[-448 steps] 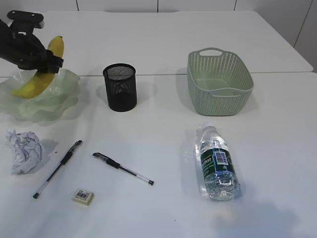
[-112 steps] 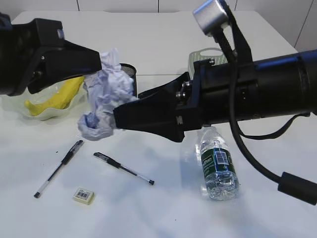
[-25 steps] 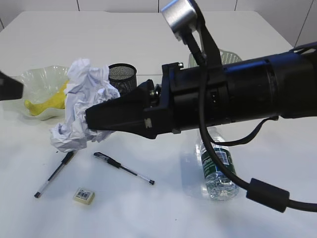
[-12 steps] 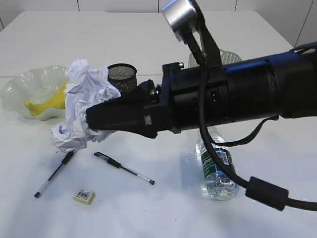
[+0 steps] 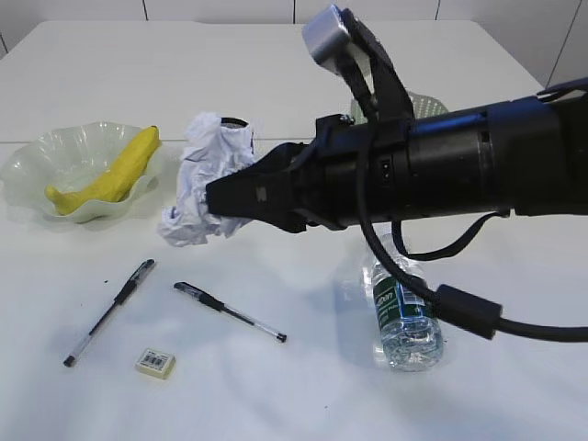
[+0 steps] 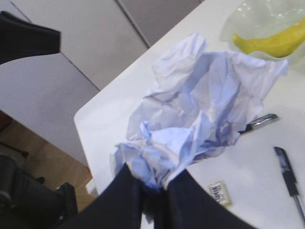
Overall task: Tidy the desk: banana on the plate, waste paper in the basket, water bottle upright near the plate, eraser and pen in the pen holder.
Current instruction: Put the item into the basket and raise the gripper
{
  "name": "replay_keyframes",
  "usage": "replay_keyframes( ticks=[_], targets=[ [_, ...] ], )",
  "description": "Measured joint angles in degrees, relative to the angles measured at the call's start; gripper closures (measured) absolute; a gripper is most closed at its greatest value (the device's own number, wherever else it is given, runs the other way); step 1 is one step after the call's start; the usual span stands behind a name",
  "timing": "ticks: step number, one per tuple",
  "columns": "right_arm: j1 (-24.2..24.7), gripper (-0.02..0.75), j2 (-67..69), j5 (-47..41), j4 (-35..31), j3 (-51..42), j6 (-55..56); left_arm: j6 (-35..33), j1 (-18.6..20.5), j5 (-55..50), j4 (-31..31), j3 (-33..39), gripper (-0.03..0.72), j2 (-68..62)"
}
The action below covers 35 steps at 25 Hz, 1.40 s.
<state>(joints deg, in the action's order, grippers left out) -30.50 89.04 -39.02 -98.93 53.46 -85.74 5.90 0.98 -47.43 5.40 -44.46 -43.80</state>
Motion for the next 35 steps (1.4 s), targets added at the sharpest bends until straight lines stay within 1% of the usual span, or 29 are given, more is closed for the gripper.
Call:
replay_keyframes(
  ticks=[3,5,7,9,11,13,16,21,24,28,35],
  targets=[
    [0.27,0.688,0.00,3.53,1.25,0.00,3.32,0.10,0.00,-2.02,0.09,0.00,0.354,1.05],
    [0.91,0.688,0.00,4.02,5.02,0.00,7.70,0.22,0.00,-2.44,0.09,0.00,0.354,1.09],
    [2.00,0.688,0.00,4.02,11.86,0.00,13.53,0.22,0.00,-2.53,0.09,0.00,0.354,1.09],
    [3.21,0.688,0.00,3.90,21.55,0.00,20.55,0.22,0.00,-2.53,0.09,0.00,0.354,1.09],
    [4.94,0.688,0.00,3.43,29.58,0.00,27.34,0.22,0.00,-2.53,0.09,0.00,0.355,1.09],
    [7.14,0.688,0.00,2.85,35.29,0.00,31.39,0.22,0.00,-2.53,0.09,0.00,0.356,1.09],
    [11.62,0.688,0.00,2.62,37.69,0.00,33.53,0.22,0.00,-2.53,0.09,0.00,0.356,1.09],
    [19.20,0.688,0.00,4.04,38.57,2.36,34.14,0.22,0.00,-3.32,0.55,0.00,0.356,1.09],
    [21.15,0.689,0.11,7.78,40.58,5.55,34.46,0.22,0.00,-4.18,0.68,0.00,0.356,1.09],
    [21.31,0.689,1.64,11.02,48.05,11.31,39.19,0.22,0.00,-4.31,0.79,0.00,0.359,1.09],
    [21.31,0.689,8.03,11.43,68.25,21.45,56.36,0.22,0.00,-4.40,0.90,0.00,0.359,1.09]
  ],
)
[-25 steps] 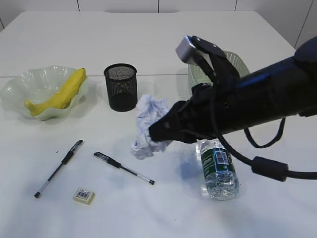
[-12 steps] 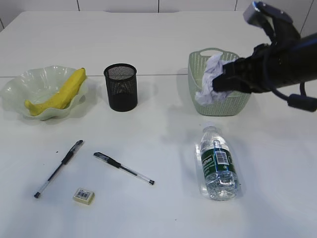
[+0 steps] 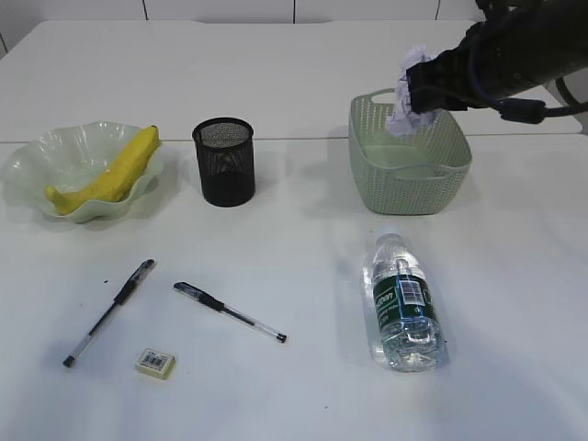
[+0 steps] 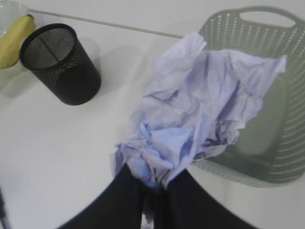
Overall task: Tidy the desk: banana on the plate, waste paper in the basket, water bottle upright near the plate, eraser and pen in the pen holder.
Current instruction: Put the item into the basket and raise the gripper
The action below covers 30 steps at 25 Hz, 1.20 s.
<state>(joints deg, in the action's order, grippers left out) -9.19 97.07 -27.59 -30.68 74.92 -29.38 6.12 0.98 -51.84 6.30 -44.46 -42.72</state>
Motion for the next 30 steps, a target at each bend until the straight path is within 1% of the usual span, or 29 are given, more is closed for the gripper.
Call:
replay_keyframes(
  ticks=[2,5,10,14,20,26,28,30],
  targets=[
    [0.00,0.689,2.26,0.00,4.95,2.84,4.16,0.00,0.00,-0.13,0.00,0.00,0.359,0.00],
    [0.00,0.689,6.14,0.00,10.38,7.61,8.84,0.00,0.00,-0.44,0.13,0.00,0.359,0.00],
    [0.00,0.689,13.12,-0.20,16.55,15.09,14.40,0.00,0.00,-0.77,0.26,0.00,0.359,0.00],
    [0.00,0.689,18.00,-0.55,21.01,18.53,17.84,0.00,0.00,-0.91,0.26,0.00,0.359,0.00],
    [0.15,0.689,23.03,-0.65,24.00,21.54,20.60,0.00,0.00,-1.39,0.26,0.00,0.359,0.00],
    [1.35,0.681,25.38,-0.65,25.72,21.76,20.95,0.00,0.00,-3.14,0.34,0.00,0.359,0.00],
    [1.80,0.661,25.65,-0.65,25.96,21.90,21.75,0.00,0.00,-3.35,0.39,0.00,0.359,0.00],
    [2.14,0.617,25.89,-0.65,26.11,21.94,22.58,0.00,0.00,-3.57,0.47,0.00,0.359,0.00]
  ],
)
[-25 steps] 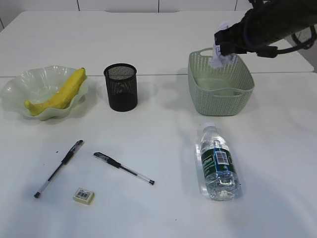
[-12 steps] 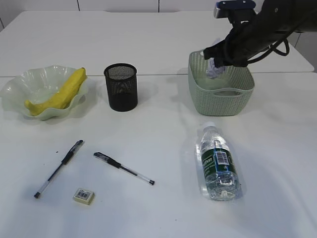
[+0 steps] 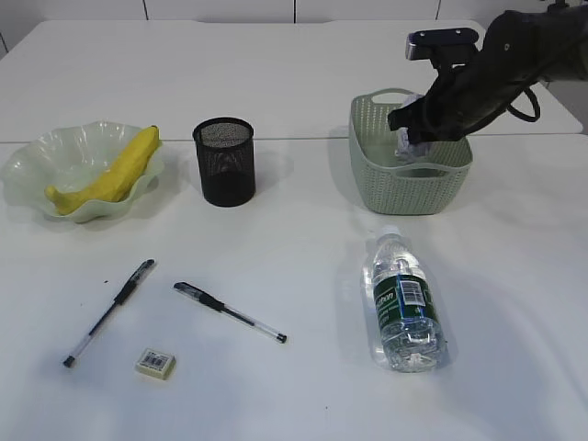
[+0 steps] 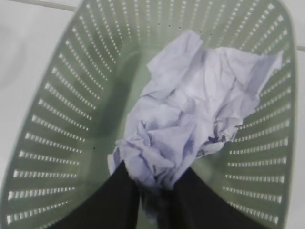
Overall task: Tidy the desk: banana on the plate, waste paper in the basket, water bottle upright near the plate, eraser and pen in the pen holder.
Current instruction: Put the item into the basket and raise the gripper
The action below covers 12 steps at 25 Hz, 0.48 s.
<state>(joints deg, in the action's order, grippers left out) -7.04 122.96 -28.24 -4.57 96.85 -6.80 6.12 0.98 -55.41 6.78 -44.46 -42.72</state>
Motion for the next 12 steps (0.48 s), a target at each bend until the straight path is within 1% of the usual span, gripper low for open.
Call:
replay_keyframes(
  ticks=[3,5,8,12],
  targets=[
    [0.23,0.501,0.04,0.00,0.63,0.00,0.67,0.00,0.00,-0.13,0.14,0.00,0.359,0.00],
    [0.23,0.447,0.04,0.00,0.64,0.00,0.92,0.00,0.00,-0.26,0.28,0.00,0.359,0.00],
    [0.23,0.418,0.04,0.00,0.64,0.11,1.79,0.00,0.00,-0.28,0.41,0.00,0.359,0.00],
    [0.23,0.412,0.04,-3.71,0.64,1.95,2.13,0.00,0.00,-0.49,0.54,0.00,0.359,0.00]
  ],
)
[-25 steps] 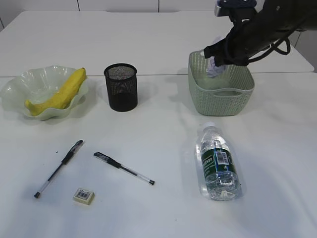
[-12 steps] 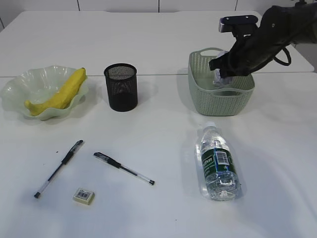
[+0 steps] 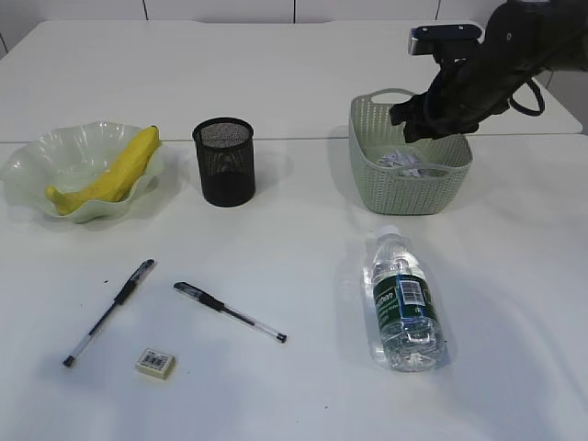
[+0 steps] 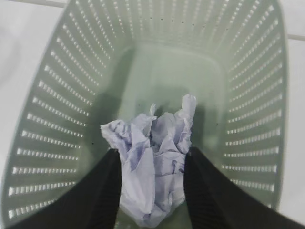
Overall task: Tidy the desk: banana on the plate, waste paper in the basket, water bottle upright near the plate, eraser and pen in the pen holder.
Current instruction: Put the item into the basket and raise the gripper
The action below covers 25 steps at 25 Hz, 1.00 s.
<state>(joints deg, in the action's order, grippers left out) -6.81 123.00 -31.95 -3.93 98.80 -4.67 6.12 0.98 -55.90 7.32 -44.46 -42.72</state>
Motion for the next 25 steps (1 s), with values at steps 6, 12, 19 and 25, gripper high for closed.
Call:
replay_keyframes(
  ticks=[6,12,19,25],
  targets=[
    [0.00,0.411,-2.01,-6.37,0.22,3.73,1.95,0.00,0.00,-0.08,0.00,0.00,0.359,0.00],
    [0.00,0.411,-11.23,-15.35,0.22,4.22,2.51,0.00,0.00,-0.08,-1.53,0.00,0.359,0.00],
    [0.11,0.411,-17.57,-29.21,-1.64,4.10,2.64,0.00,0.00,-0.08,-2.15,0.00,0.360,0.00],
    [0.11,0.411,-23.05,-32.06,-2.57,-2.42,3.67,0.00,0.00,0.46,-1.77,0.00,0.360,0.00]
  ],
)
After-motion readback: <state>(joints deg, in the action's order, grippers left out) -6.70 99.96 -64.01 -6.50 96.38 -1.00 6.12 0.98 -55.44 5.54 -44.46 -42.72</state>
